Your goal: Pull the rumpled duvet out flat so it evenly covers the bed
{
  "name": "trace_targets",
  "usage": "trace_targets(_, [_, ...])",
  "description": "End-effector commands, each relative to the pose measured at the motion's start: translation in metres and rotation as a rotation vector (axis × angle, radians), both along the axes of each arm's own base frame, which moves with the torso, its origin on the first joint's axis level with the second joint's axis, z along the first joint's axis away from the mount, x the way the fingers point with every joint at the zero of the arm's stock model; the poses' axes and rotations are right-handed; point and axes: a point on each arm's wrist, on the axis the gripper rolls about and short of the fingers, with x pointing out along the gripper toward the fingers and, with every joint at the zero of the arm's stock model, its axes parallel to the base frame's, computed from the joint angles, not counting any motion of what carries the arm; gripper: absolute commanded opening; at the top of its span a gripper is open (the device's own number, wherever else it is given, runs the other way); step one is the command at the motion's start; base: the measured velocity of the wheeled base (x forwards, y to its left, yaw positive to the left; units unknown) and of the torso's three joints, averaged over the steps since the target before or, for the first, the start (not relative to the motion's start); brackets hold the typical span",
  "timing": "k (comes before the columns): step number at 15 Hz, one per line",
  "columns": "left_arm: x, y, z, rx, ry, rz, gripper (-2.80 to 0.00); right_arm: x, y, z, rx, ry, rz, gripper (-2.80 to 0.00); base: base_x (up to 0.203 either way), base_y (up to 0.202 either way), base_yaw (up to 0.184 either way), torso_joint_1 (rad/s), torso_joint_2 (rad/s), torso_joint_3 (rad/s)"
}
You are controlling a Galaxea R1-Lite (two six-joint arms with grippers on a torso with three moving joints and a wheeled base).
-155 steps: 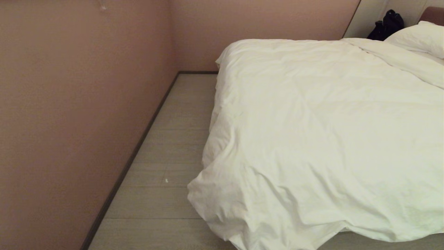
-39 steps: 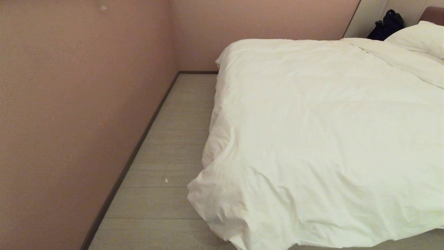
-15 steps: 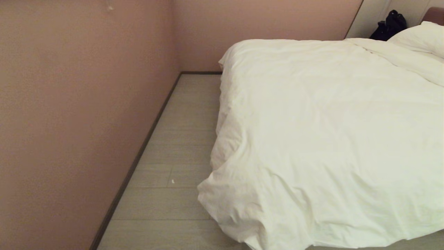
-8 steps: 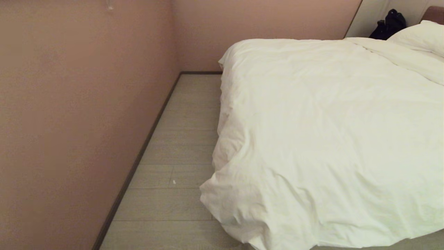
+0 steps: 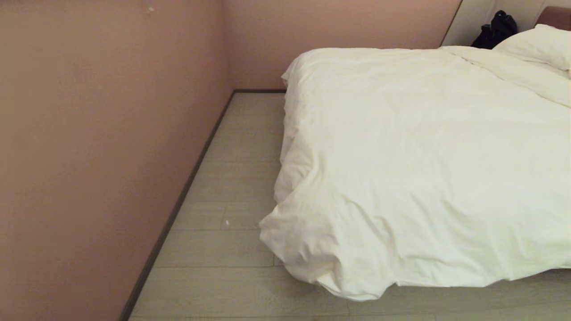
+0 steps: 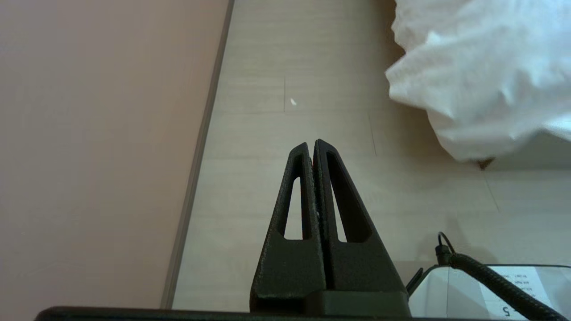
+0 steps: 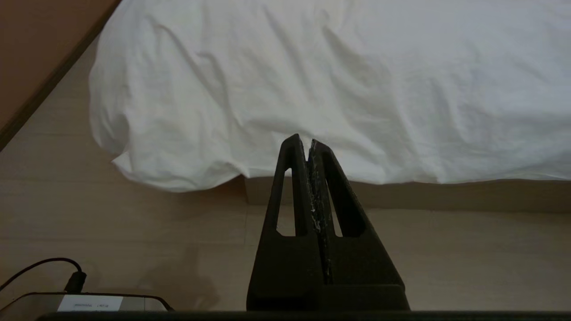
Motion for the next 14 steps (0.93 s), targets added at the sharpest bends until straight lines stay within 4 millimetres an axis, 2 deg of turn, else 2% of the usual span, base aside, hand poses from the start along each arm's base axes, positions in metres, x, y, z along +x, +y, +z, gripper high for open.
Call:
trace_targets(1, [-0.0001,0.0,0.0,0.0,0.0,0.001,-2.8,0.0002,0.0,-0.0003,0.0,0.002,0.001,-2.8,-0.191,0.0,0.001,0.002,0.0,0.003])
trace_targets(3, [-0.0001,0.0001,0.0,0.003,0.0,0.005,-2.8,0.0002,0.0,-0.0003,0.0,0.002,0.001,-2.8,-0.103,0.0,0.003,-0.001,0.0,0.004])
trace_targets(14, [-0.0001,0.0001,0.0,-0.011,0.0,0.007,-2.8,0.0001,0.0,0.0001,0.0,0.001,0.001,-2.8,0.0,0.0,0.0,0.0,0.0,0.0])
